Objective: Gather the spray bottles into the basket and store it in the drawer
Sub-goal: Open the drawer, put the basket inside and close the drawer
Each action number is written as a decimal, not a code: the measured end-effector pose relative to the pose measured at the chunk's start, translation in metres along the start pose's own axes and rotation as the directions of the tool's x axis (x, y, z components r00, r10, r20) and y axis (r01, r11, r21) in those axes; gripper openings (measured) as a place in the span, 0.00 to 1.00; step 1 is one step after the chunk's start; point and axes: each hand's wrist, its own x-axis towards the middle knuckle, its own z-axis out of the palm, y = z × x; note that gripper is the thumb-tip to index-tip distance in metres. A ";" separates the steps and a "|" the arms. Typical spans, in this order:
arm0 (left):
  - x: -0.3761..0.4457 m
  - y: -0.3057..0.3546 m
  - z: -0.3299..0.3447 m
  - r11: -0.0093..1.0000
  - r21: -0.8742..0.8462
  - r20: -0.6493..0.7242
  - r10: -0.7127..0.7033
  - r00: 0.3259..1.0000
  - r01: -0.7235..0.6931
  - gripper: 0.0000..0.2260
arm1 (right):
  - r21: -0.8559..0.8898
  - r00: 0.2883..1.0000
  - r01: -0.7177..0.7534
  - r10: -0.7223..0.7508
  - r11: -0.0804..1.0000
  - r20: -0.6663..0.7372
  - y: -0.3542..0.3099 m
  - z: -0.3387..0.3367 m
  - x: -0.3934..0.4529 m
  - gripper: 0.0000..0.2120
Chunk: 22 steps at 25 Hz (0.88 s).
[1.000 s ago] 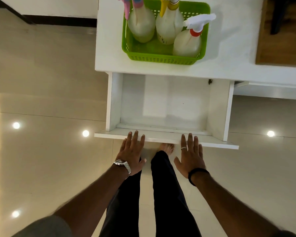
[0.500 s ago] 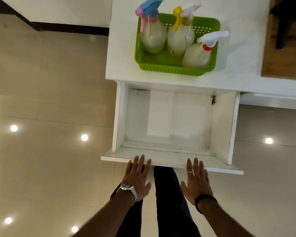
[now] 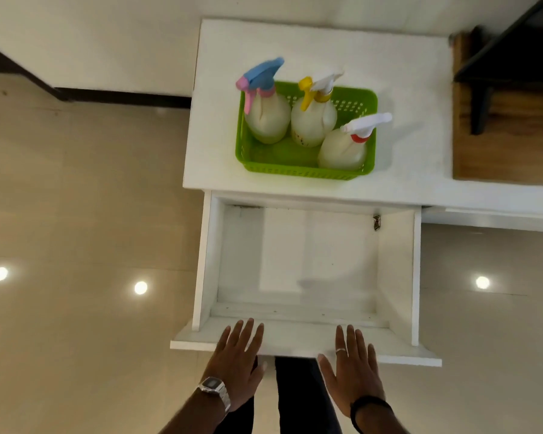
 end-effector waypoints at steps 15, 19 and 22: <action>0.198 -0.089 -0.307 0.429 -0.900 -0.287 -0.441 0.850 -0.081 0.11 | 0.763 0.880 0.224 0.211 0.607 -0.426 -0.036 -0.334 0.165 0.20; 0.215 -0.074 -0.304 0.445 -0.895 -0.234 -0.395 0.888 -0.038 0.11 | 0.853 0.919 0.246 0.169 0.461 -0.357 -0.050 -0.337 0.175 0.19; 0.218 -0.075 -0.298 0.466 -0.883 -0.272 -0.422 0.865 -0.050 0.12 | 0.844 0.908 0.280 0.158 0.458 -0.387 -0.055 -0.328 0.179 0.17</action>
